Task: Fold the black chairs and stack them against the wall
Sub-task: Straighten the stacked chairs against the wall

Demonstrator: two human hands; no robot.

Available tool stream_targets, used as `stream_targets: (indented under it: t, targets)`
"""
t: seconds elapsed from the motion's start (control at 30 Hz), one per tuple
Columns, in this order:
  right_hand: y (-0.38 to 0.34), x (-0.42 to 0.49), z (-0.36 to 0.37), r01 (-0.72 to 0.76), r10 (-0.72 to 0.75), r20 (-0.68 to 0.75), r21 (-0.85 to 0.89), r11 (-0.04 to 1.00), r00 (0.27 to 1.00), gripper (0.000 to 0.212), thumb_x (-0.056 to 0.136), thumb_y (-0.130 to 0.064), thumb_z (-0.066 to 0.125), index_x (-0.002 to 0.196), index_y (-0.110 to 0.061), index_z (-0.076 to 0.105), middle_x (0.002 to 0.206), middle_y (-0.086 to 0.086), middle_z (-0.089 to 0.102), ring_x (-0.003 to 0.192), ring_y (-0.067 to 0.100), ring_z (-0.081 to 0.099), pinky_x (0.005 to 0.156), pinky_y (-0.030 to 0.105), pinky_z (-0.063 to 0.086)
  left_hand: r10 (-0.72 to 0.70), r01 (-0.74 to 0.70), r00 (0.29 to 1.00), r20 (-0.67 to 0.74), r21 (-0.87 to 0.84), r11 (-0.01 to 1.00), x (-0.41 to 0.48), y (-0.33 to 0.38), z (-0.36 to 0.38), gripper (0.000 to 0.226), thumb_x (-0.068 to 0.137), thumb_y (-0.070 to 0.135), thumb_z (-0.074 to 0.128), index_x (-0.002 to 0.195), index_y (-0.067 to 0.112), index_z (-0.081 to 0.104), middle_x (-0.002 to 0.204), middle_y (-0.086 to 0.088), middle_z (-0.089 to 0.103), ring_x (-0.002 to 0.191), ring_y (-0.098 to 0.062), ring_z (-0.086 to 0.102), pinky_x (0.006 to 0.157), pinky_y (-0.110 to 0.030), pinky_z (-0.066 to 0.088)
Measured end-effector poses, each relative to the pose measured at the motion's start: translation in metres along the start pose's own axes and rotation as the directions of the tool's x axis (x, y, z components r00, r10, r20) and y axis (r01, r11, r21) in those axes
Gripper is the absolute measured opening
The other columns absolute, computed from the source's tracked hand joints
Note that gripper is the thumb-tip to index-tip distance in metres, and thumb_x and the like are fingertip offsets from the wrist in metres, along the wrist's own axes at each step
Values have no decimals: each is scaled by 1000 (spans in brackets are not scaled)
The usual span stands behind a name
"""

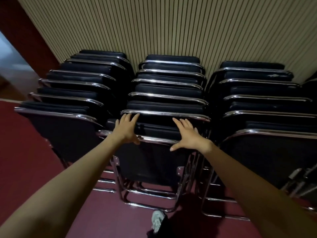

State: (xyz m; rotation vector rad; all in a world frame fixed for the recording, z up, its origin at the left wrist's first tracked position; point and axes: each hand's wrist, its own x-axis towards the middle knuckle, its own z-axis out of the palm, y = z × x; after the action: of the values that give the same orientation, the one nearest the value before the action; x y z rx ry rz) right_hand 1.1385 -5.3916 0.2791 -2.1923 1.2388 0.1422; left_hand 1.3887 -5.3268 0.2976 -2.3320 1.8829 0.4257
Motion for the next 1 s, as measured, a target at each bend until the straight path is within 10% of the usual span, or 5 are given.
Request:
stream_targets:
  t: [0.27,0.43,1.0]
  targets:
    - [-9,37,35,-43,23,-64,-332,942,998,118,64,-59,77,151,-19,7,150,2,24,141,22,21,115,49,16,175,-195,981,89,336,922,37,-43,31,119,59,53,83,150,17,16,143,-10,35,135,-29,31,116,-42,19]
    - [-8,38,38,-109,47,-174,-366,924,984,72,73,-47,68,129,-14,37,122,5,48,112,25,46,96,41,37,310,-330,942,128,189,925,55,-52,25,89,66,45,74,138,12,34,124,-9,54,117,-28,51,99,-36,36]
    - [0,8,15,-135,82,-151,-380,915,985,69,78,-22,62,139,-17,30,128,2,41,124,23,37,106,43,26,338,-355,931,139,118,928,31,-22,20,76,77,29,64,145,19,31,127,-7,49,123,-27,46,101,-37,34]
